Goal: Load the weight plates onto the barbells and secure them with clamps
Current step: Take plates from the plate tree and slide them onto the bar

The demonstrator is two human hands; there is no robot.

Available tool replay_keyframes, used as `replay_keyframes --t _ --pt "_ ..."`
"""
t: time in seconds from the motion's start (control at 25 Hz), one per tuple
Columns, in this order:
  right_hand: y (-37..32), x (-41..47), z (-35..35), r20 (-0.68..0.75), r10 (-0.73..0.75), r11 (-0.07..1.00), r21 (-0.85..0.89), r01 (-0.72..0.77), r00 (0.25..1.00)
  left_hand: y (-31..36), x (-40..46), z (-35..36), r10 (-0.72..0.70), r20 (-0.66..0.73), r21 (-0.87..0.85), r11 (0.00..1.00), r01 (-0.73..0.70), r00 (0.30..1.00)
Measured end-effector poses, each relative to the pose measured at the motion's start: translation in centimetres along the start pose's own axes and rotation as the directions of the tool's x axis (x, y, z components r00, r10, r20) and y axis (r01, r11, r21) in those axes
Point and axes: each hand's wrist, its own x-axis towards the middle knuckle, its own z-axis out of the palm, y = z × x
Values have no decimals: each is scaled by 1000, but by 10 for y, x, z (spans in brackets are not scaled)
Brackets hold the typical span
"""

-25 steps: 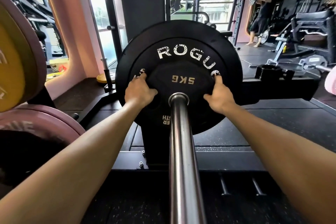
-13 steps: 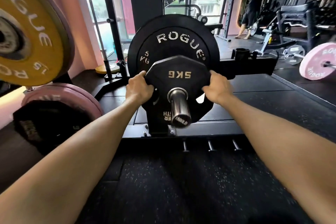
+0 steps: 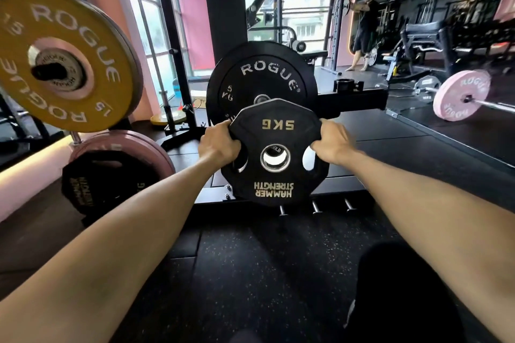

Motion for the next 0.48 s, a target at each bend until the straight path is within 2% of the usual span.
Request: replay_keyframes --t 0.2,0.32,0.48 --pt "-12 15 -26 -16 -50 999 20 50 999 12 17 -29 47 -17 34 998 -46 999" --pt "-29 50 -53 -36 -96 995 30 97 995 31 49 -58 69 -75 68 996 -64 995" --pt "-69 109 -110 5 -115 993 25 115 993 68 104 -115 68 -67 92 994 -62 995"
